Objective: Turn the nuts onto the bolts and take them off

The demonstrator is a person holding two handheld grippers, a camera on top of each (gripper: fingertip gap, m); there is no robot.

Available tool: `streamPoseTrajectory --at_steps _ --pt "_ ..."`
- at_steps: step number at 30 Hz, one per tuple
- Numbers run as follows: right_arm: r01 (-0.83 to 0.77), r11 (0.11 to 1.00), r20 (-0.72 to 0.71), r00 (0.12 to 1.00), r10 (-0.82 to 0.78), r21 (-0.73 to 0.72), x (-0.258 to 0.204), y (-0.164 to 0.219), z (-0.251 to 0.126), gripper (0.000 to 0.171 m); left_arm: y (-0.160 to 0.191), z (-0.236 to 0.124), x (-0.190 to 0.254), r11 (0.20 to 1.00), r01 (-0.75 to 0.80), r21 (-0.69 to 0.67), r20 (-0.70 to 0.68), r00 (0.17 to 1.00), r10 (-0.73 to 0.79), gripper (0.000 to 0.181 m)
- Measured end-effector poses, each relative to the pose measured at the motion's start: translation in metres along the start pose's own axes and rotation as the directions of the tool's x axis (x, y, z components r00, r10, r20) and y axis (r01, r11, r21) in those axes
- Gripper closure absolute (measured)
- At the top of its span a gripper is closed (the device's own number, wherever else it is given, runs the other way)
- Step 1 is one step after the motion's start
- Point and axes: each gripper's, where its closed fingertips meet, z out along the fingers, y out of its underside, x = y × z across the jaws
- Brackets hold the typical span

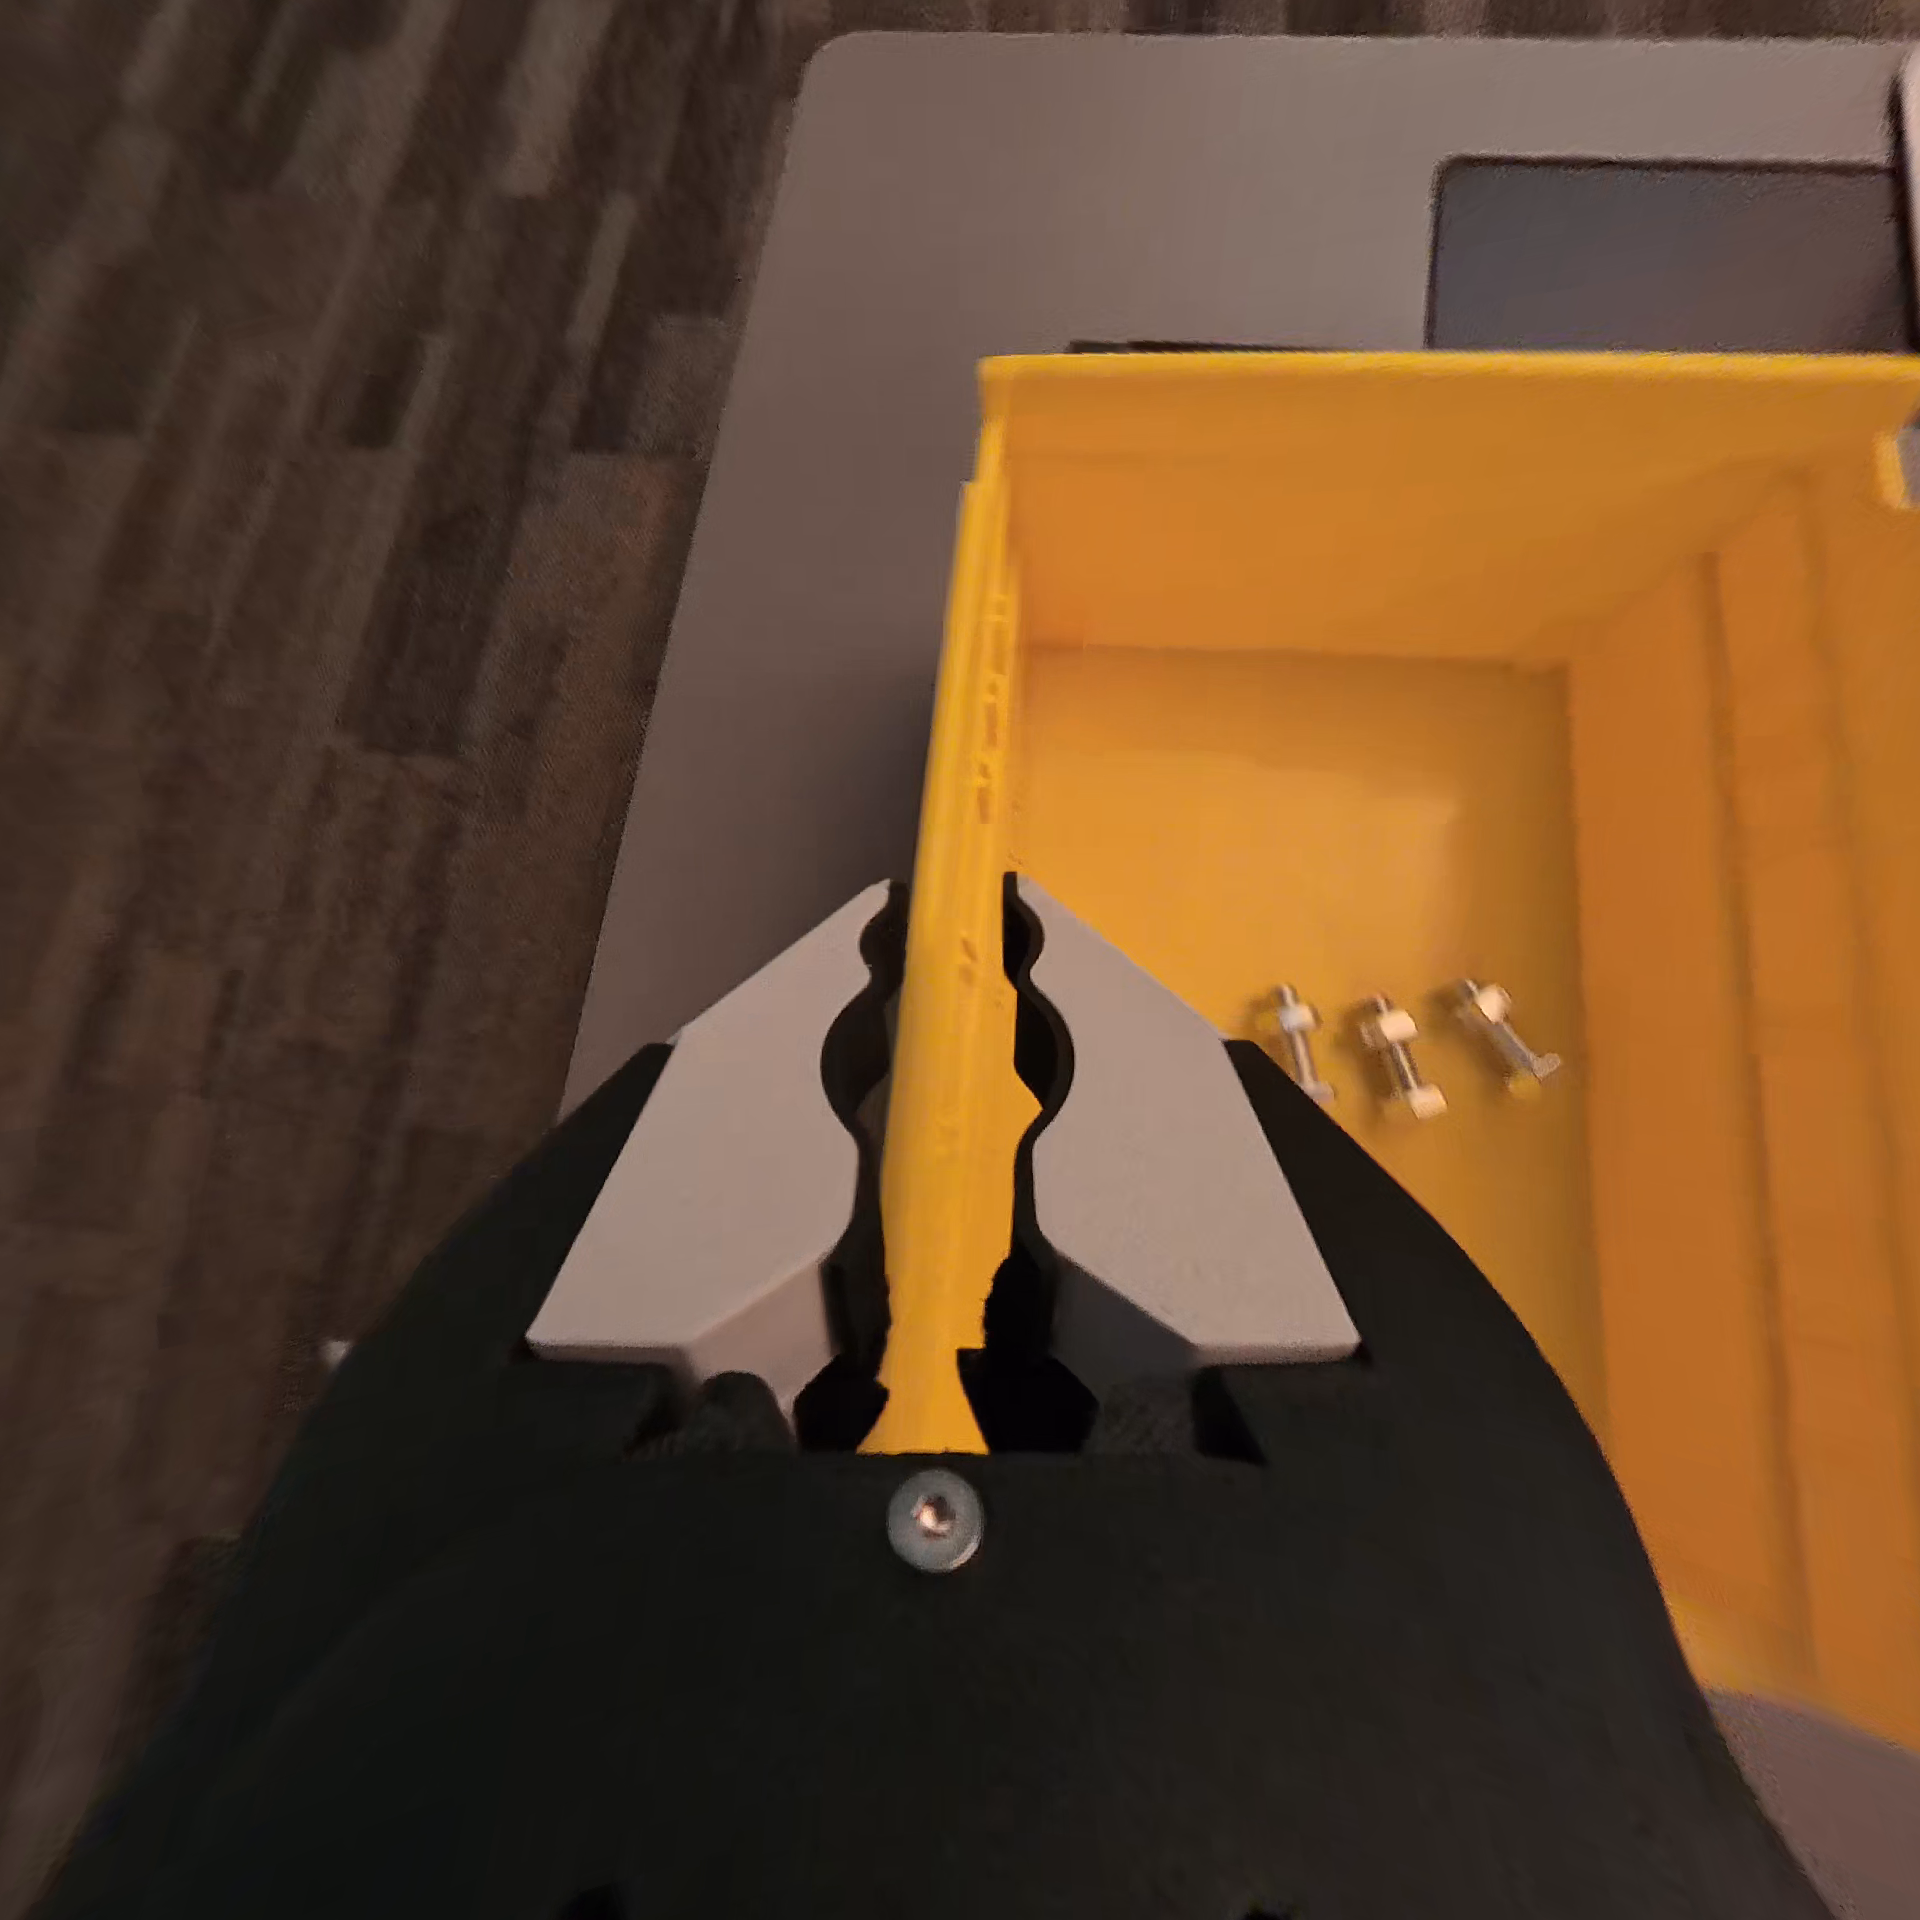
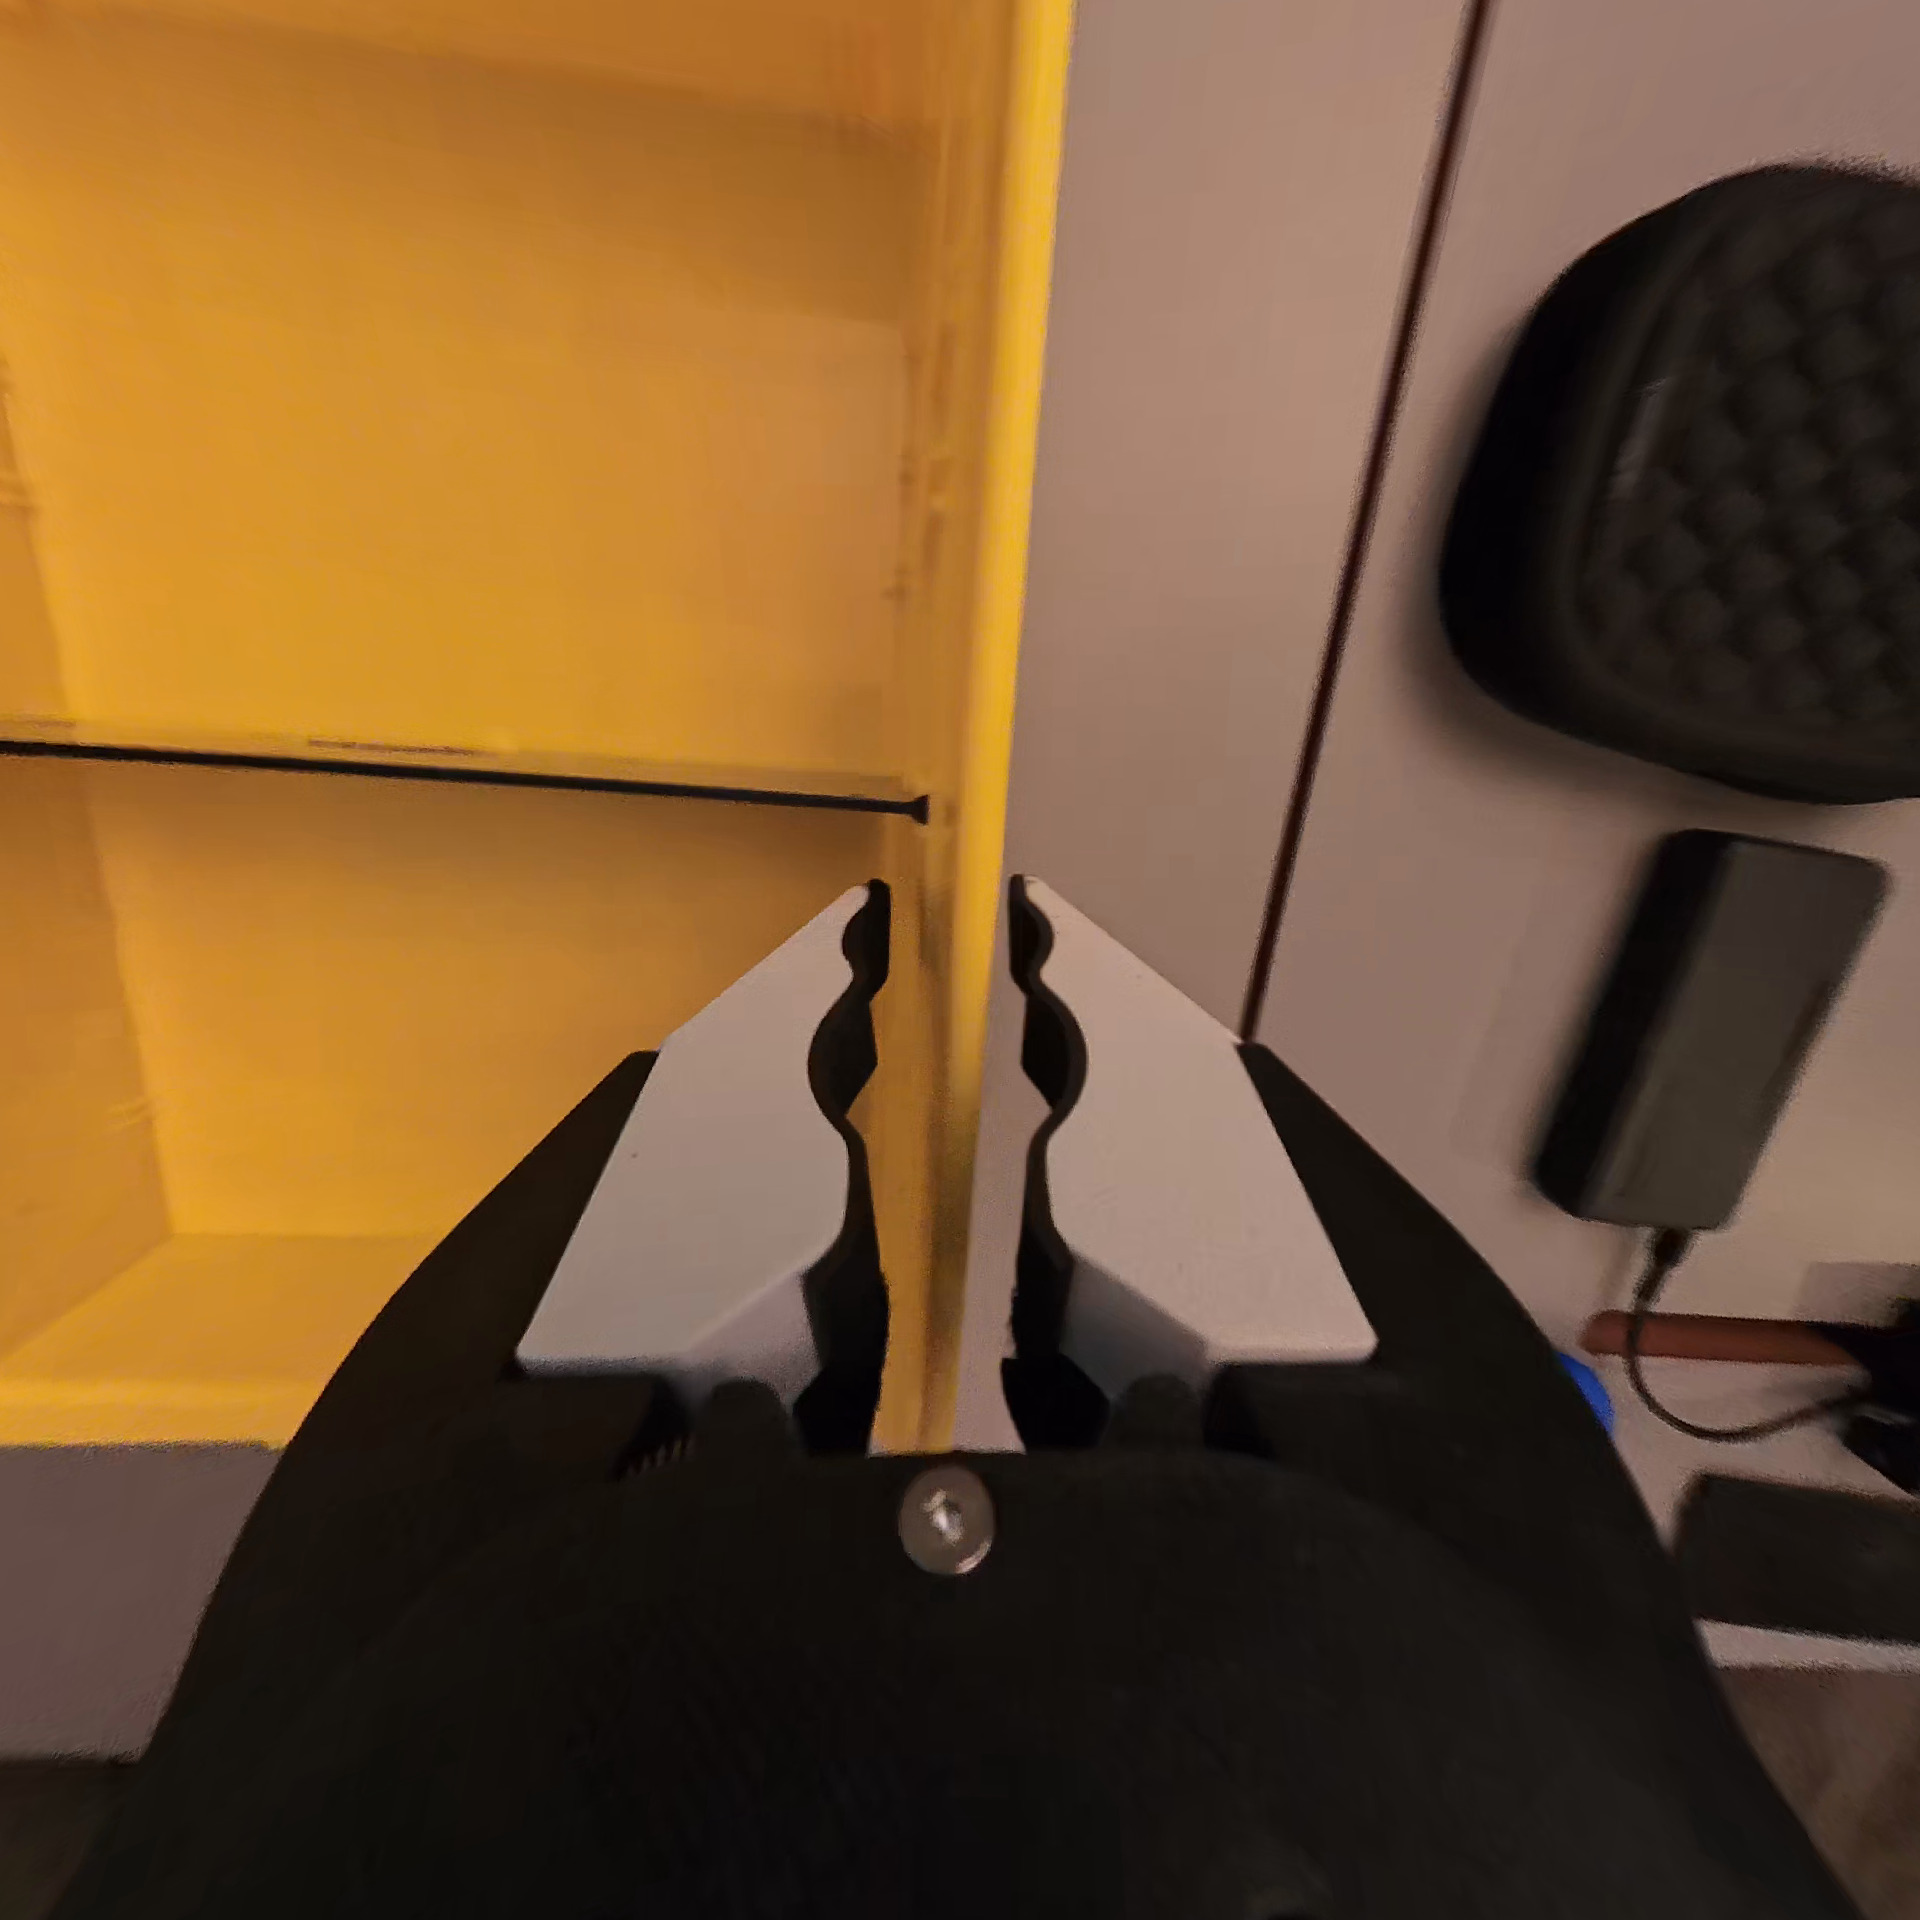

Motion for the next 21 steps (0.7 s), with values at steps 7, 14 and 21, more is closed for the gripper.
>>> streamPoseTrajectory --at_steps 7,14,21 --pt "0.073 0.914 -0.268 0.963 0.040 0.400 -0.008 -0.075 -0.103 0.138 0.039 -0.028 0.056 0.966 0.000 -0.258 -0.185 0.981 -0.050 0.147" --pt "0.051 0.520 0.027 0.990 -0.141 0.852 -0.194 -0.120 -0.223 0.134 0.074 0.018 0.062 0.888 0.046 -0.457 -0.138 0.983 -0.122 0.159" --pt "0.097 0.407 0.087 0.908 -0.411 0.908 -0.323 -0.111 -0.267 0.129 0.091 0.034 0.063 0.837 0.105 -0.537 -0.125 0.971 -0.202 0.166"
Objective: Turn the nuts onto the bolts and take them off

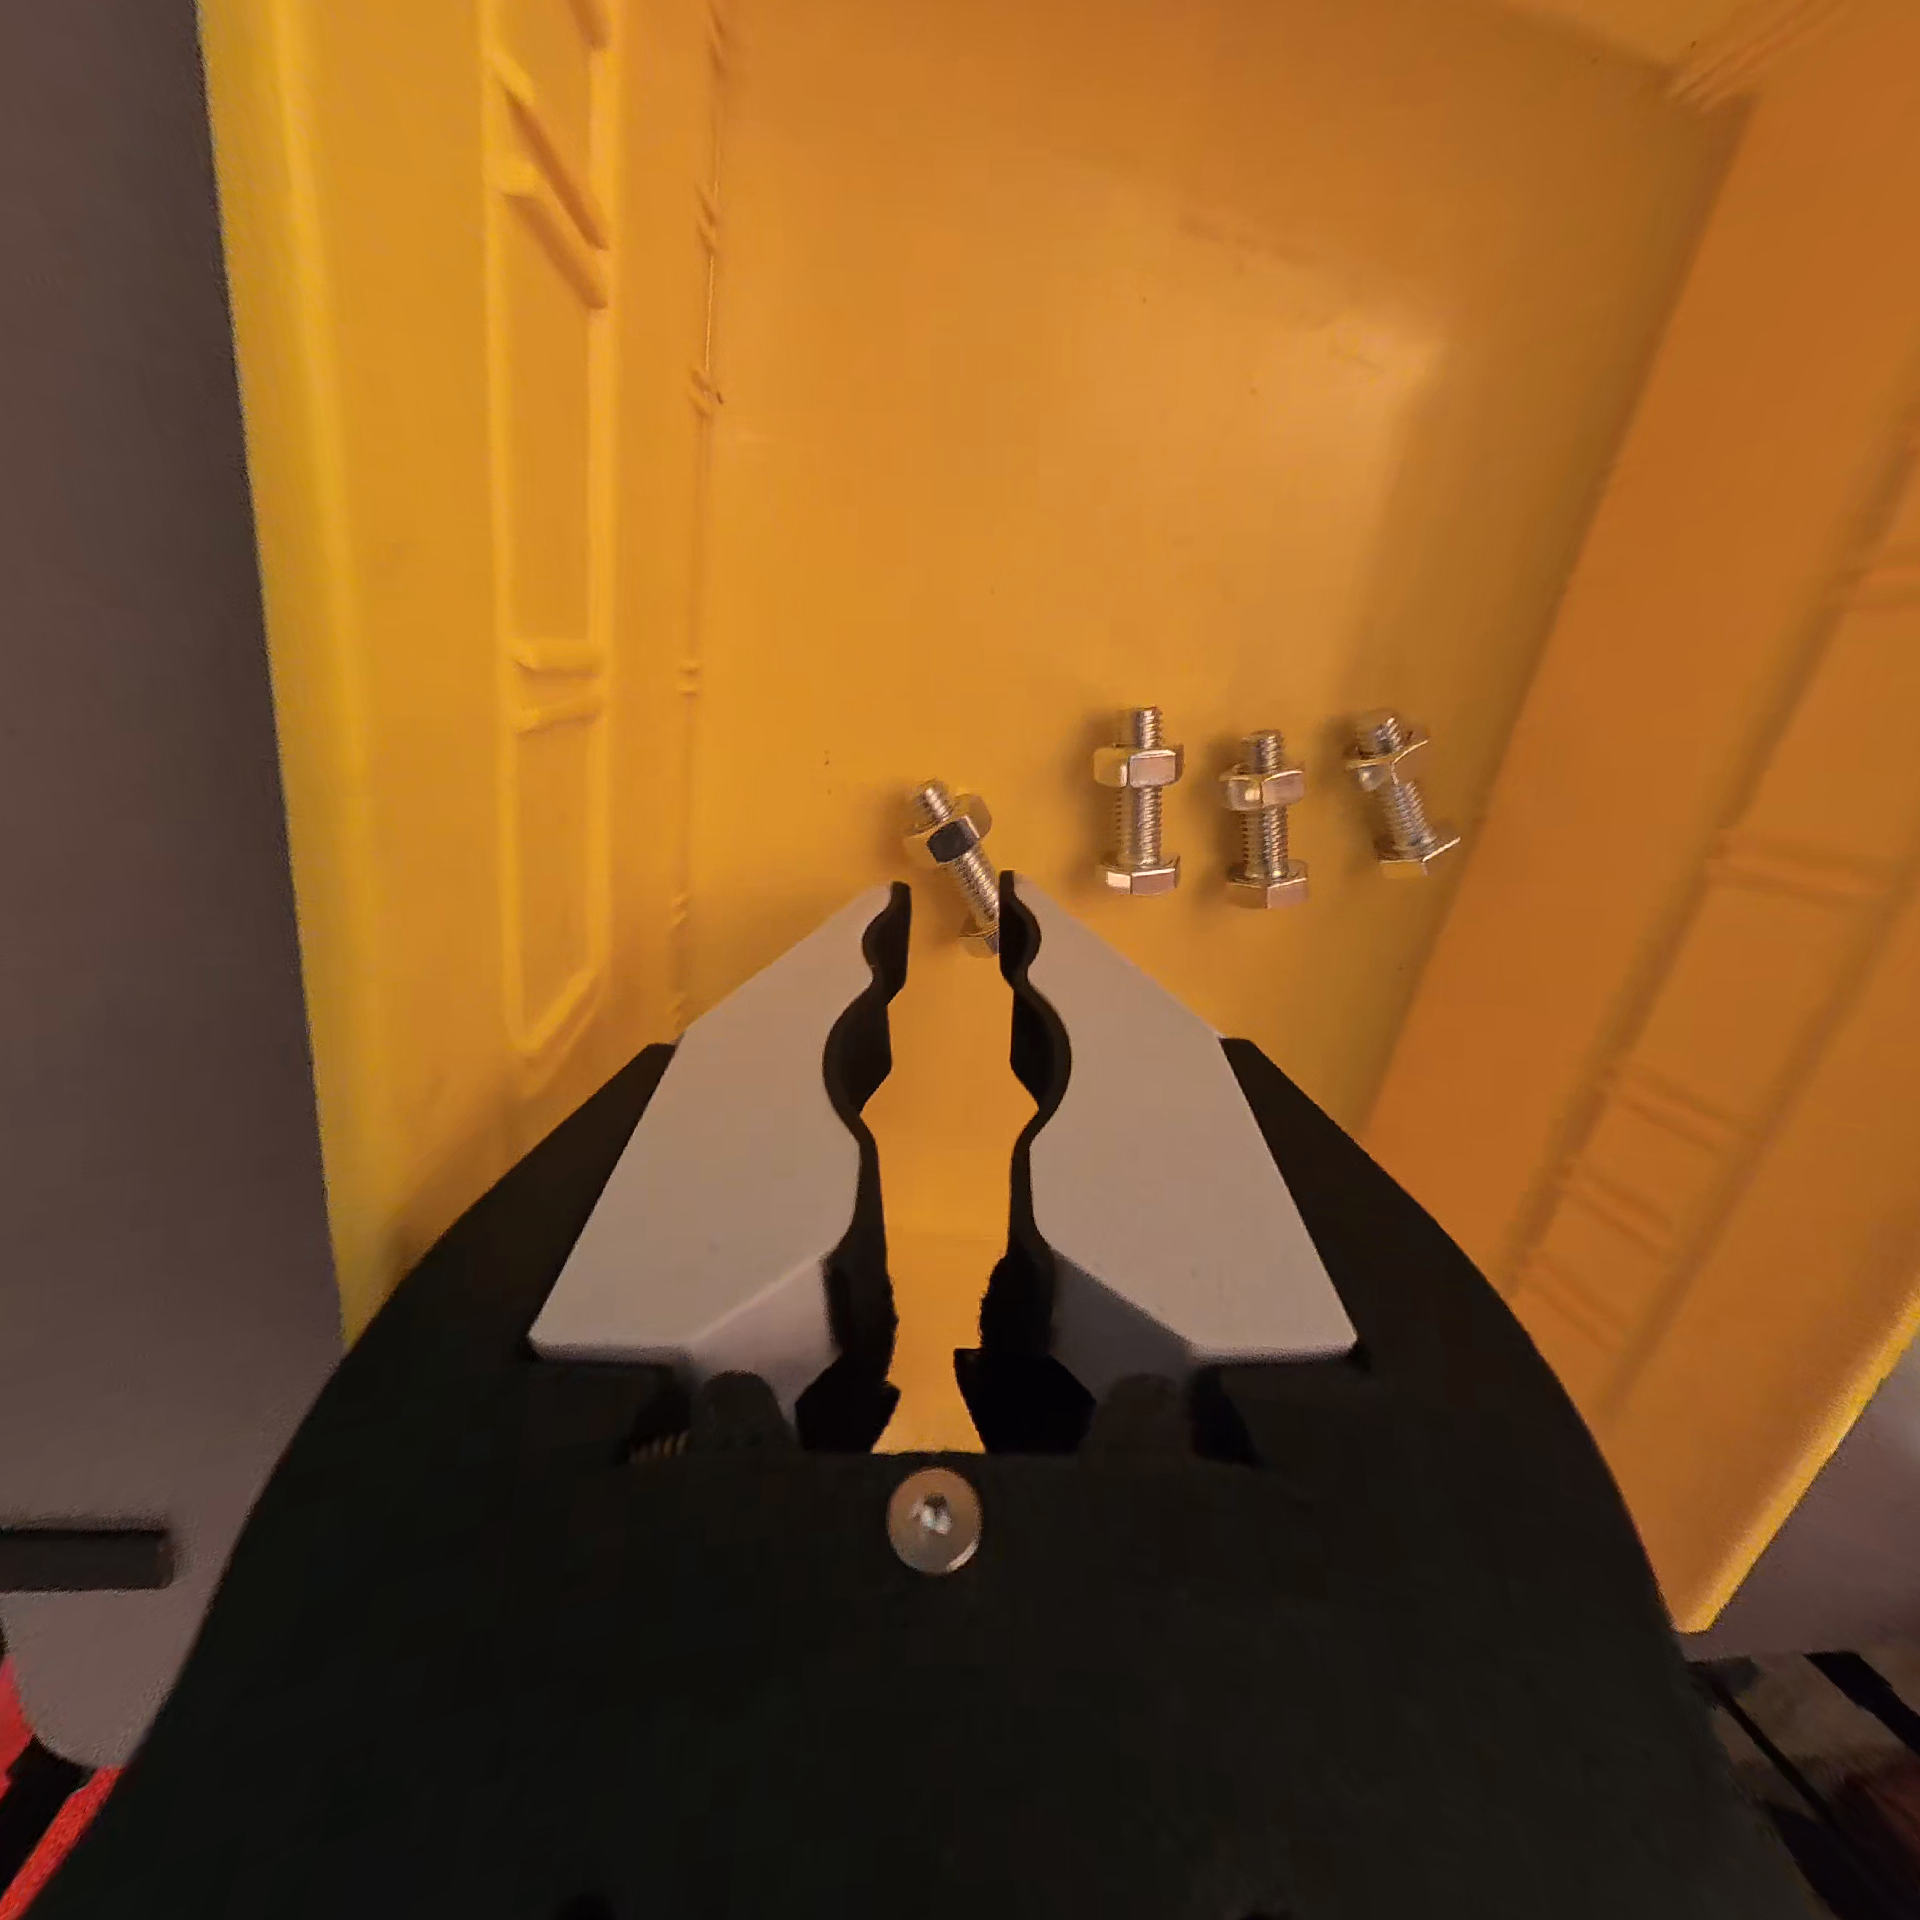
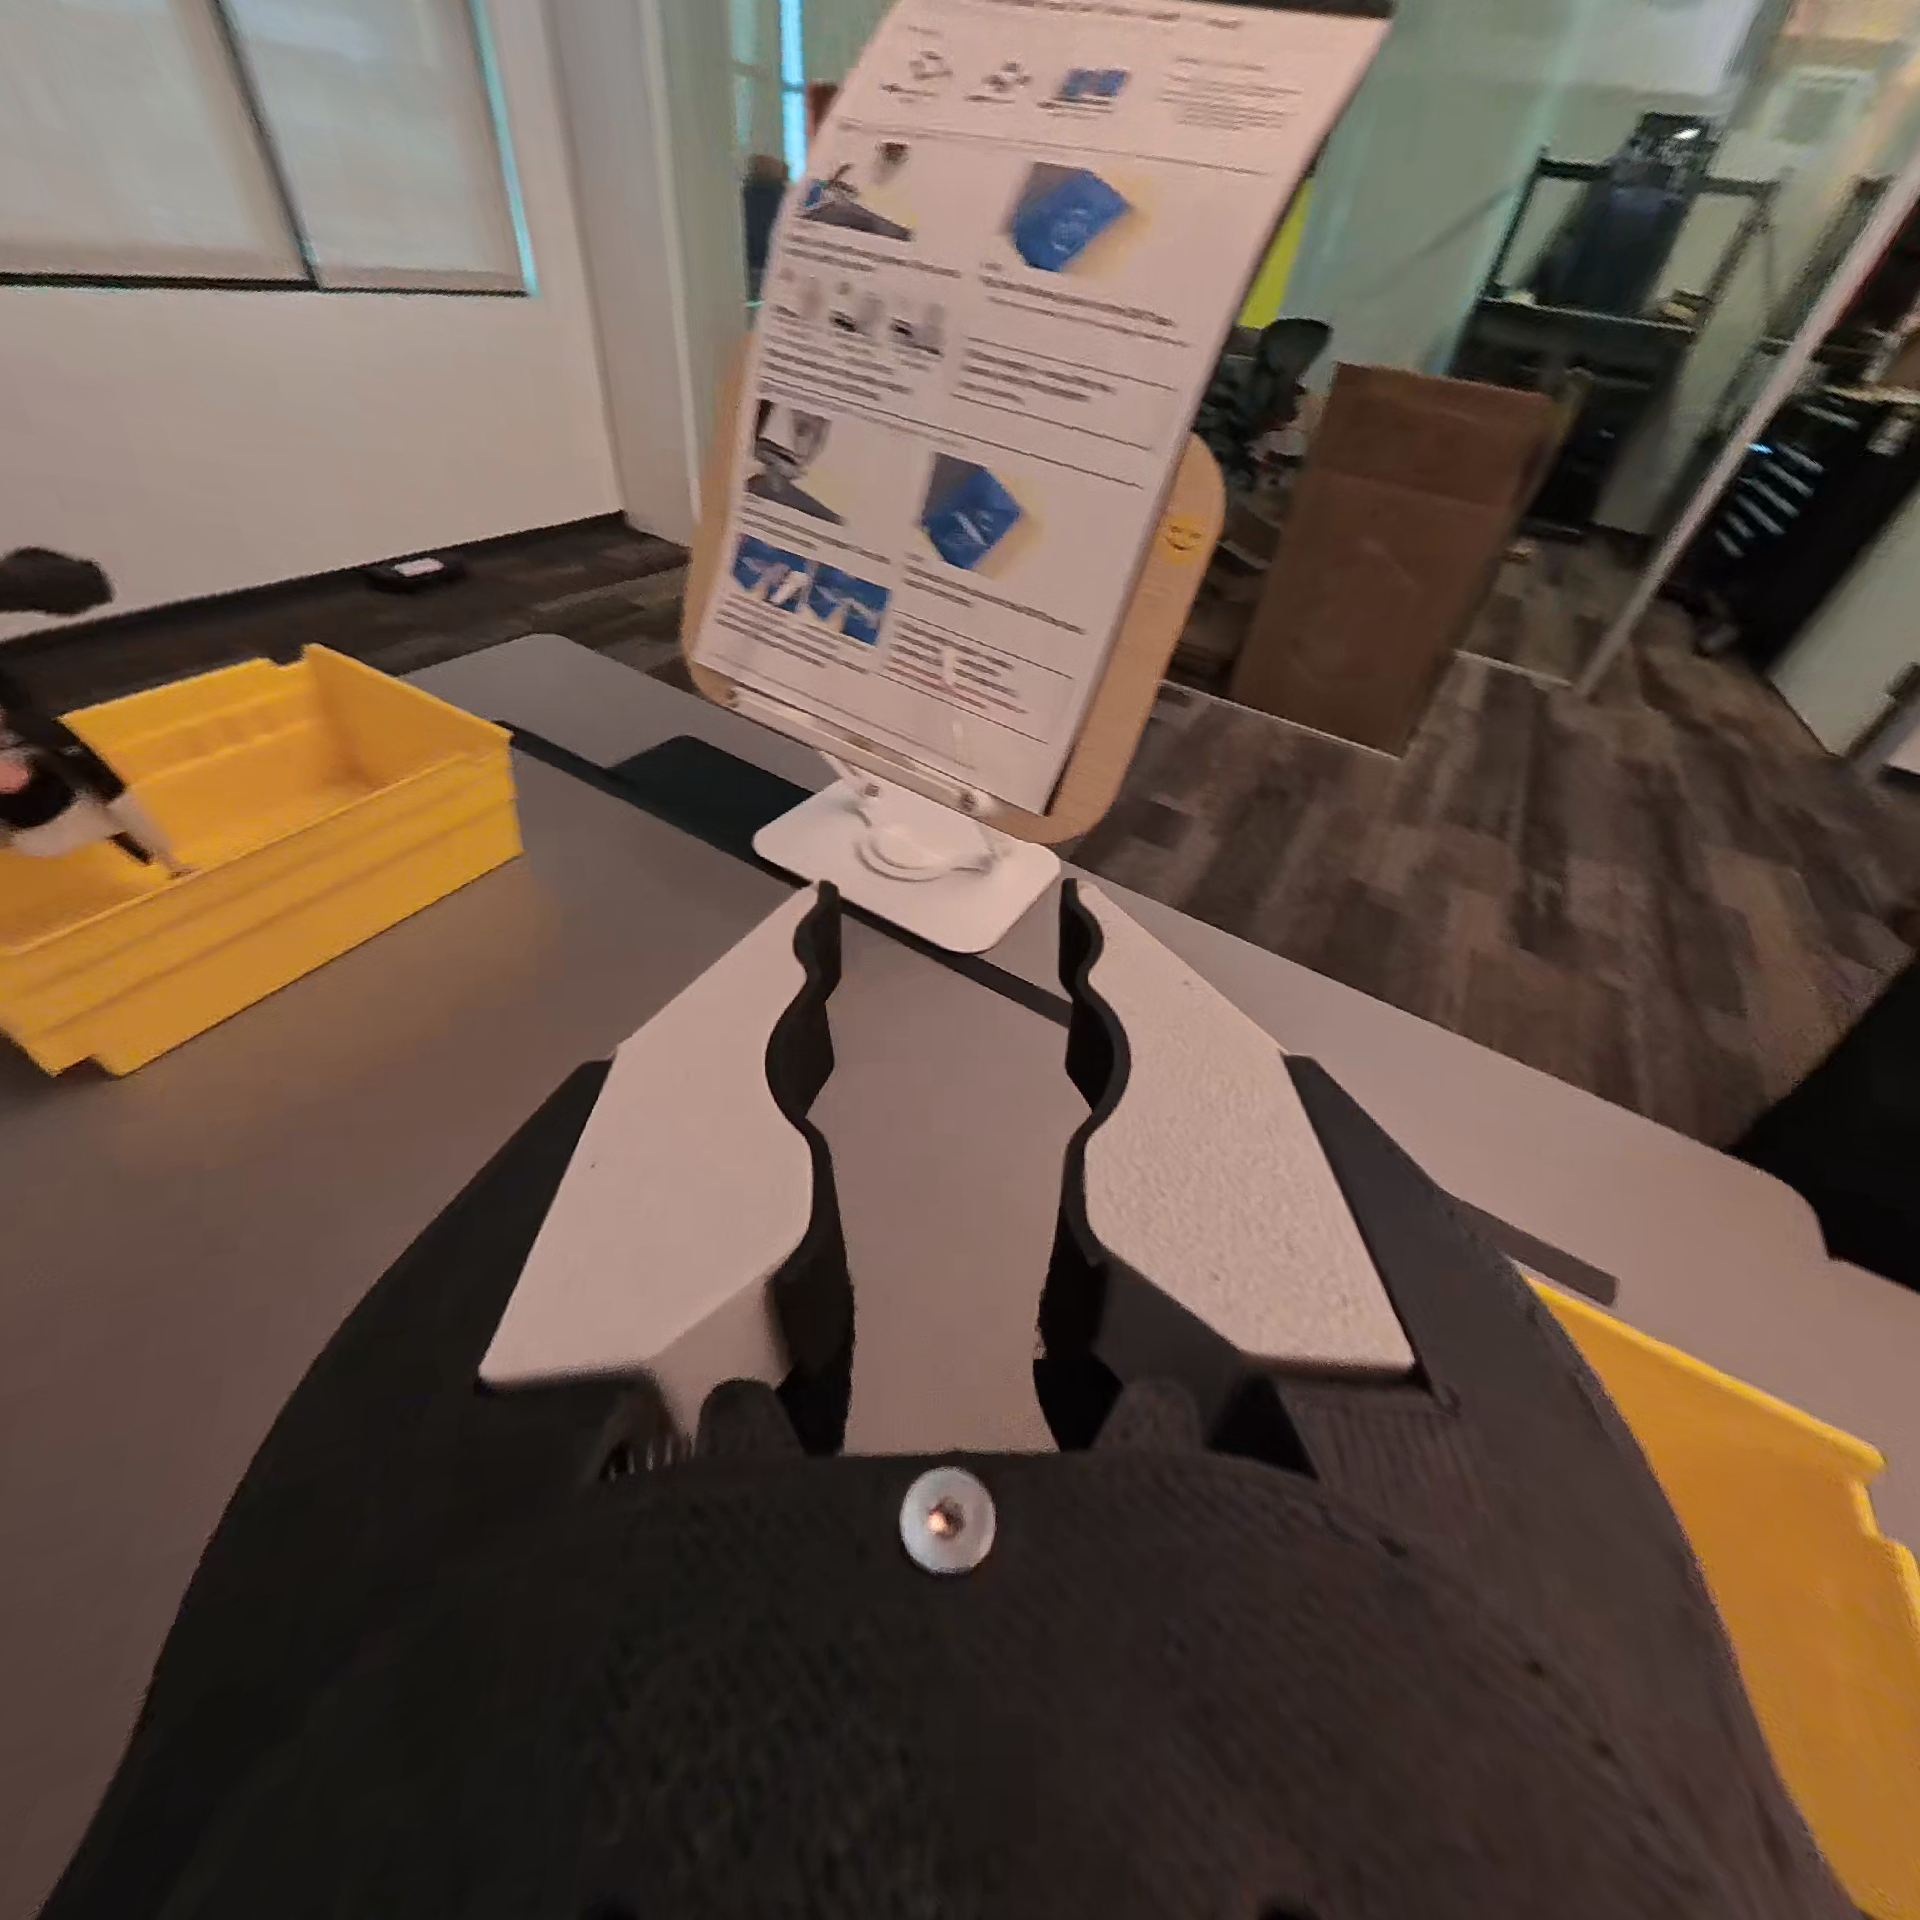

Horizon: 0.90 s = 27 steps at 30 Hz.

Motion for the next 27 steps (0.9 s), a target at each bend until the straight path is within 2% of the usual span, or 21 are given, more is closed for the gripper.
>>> streamPoseTrajectory --at_steps 8,17,20,24,27 --pt "0.080 0.996 0.080 0.994 -0.077 -0.035 -0.036 -0.003 0.006 0.128 0.007 0.011 0.006 0.997 0.021 -0.073 0.013 1.000 -0.021 0.164" --pt "0.154 0.977 0.060 0.987 -0.147 -0.145 -0.032 0.019 0.007 0.129 0.013 0.018 0.004 0.987 -0.067 -0.146 0.088 0.993 0.080 0.173" --pt "0.163 0.973 0.056 0.986 -0.155 -0.165 -0.030 0.023 0.008 0.129 0.020 0.019 0.004 0.979 -0.080 -0.187 0.097 0.990 0.100 0.163" --pt "0.187 0.965 0.050 0.982 -0.181 -0.182 -0.029 0.026 0.010 0.132 0.023 0.020 0.005 0.969 -0.129 -0.211 0.112 0.981 0.155 0.174" --pt "0.202 0.960 0.059 0.979 -0.194 -0.195 -0.031 0.029 0.013 0.132 0.024 0.020 0.006 0.959 -0.171 -0.225 0.112 0.974 0.199 0.174"
